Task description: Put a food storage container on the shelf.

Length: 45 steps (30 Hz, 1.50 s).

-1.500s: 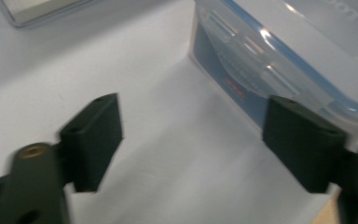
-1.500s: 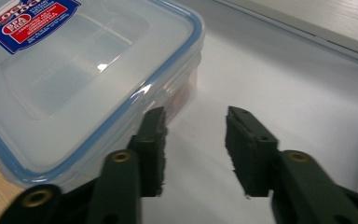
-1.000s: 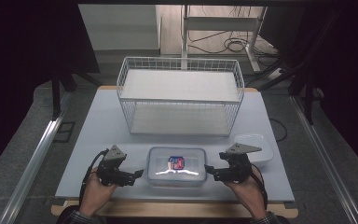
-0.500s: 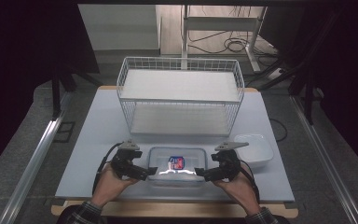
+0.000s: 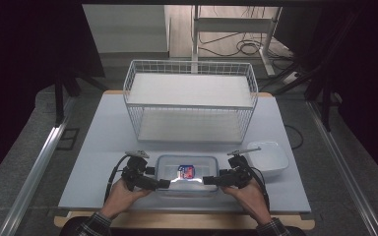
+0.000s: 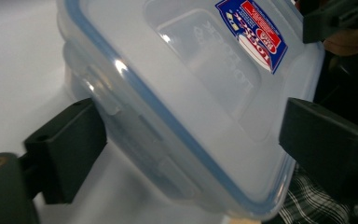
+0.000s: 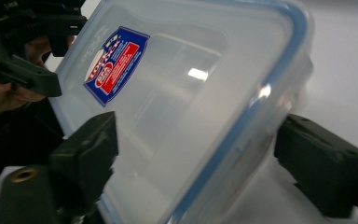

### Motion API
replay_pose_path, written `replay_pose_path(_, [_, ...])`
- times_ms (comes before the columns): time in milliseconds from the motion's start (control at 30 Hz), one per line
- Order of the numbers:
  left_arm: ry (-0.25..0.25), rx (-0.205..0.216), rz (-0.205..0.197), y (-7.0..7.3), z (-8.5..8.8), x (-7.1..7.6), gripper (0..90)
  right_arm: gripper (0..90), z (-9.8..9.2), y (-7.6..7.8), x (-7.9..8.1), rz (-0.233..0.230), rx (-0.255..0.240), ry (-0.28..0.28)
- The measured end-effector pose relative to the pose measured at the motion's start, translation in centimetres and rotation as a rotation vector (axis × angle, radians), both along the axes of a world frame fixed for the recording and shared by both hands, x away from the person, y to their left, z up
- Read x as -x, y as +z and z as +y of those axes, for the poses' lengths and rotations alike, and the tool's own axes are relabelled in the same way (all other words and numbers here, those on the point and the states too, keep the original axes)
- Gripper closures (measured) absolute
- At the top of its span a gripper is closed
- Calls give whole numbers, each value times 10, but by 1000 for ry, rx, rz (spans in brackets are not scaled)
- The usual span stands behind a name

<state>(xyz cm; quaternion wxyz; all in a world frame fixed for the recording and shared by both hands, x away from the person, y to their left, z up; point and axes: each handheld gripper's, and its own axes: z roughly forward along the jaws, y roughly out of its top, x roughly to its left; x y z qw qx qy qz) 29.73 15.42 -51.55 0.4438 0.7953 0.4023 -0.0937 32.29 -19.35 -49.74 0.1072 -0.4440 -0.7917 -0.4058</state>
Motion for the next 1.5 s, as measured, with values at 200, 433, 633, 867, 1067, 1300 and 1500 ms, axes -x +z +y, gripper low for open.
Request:
replay_pose_path(200, [47,57,-21,7,14,15,314,375,-11,9,12,-20,-36,-15])
replay_pose_path(433, [103,101,-57,12,20,22,463,503,-22,11,19,-24,-114,-50])
replay_pose_path(633, [141,122,-87,14,23,23,493,521,-17,16,25,-96,-89,-62])
replay_pose_path(867, [154,134,-96,18,24,22,501,525,-17,18,25,-136,-95,-69])
replay_pose_path(1067, [156,136,-118,30,24,19,501,524,-17,29,25,-194,-99,-68])
replay_pose_path(1300, [160,128,-143,44,25,16,500,522,-14,45,20,-236,-100,-66])
replay_pose_path(1500, [162,121,-185,65,26,8,500,520,-12,64,11,-274,-108,-62])
